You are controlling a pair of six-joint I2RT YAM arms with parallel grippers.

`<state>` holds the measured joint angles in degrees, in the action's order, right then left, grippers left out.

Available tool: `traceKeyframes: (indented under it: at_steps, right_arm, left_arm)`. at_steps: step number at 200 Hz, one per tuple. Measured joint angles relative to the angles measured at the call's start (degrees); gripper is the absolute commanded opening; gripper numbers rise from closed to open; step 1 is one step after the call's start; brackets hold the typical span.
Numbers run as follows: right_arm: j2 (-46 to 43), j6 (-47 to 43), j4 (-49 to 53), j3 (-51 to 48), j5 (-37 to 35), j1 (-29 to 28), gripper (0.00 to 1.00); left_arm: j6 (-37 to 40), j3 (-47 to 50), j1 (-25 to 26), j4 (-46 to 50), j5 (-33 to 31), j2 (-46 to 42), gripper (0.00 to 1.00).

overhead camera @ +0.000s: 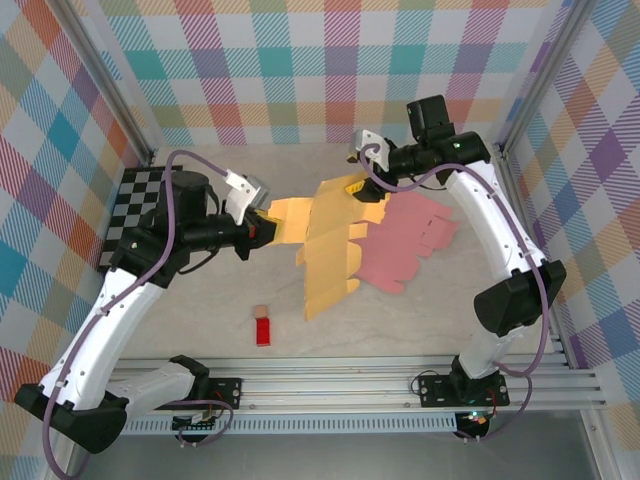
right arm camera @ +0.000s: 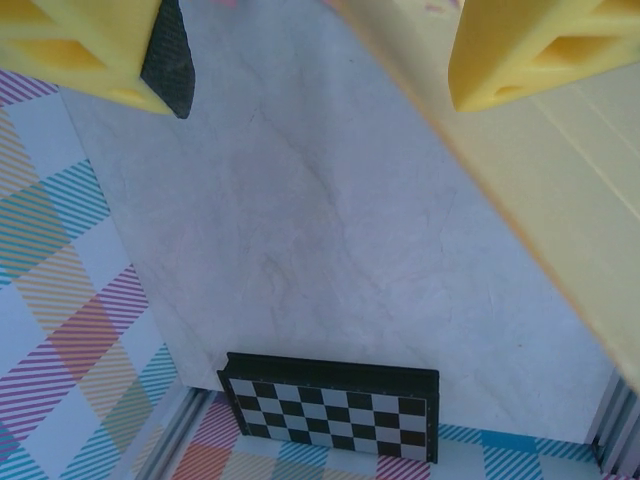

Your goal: Fold the paper box

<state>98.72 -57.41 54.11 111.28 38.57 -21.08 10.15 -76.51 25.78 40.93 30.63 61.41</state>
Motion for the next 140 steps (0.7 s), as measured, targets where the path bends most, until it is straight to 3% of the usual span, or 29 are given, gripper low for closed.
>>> traceKeyframes:
  at_steps: [52,119,140]
  right_arm:
    - [0.48,-2.54,3.26,1.55,-1.20,-0.04,0.59]
    - [0.50,-5.07,7.30,1.55,-1.68,-0.04,0.36]
    - [0.50,-5.31,7.85,1.55,-1.75,-0.04,0.34]
  left_arm:
    - [0.39,0.26,0.50,1.14,-0.24,-0.02,0.00]
    - [1.09,0.31,1.05,1.20,-1.49,-0.04,0.00]
    - [1.09,0.31,1.09,1.20,-2.10,-0.11,0.00]
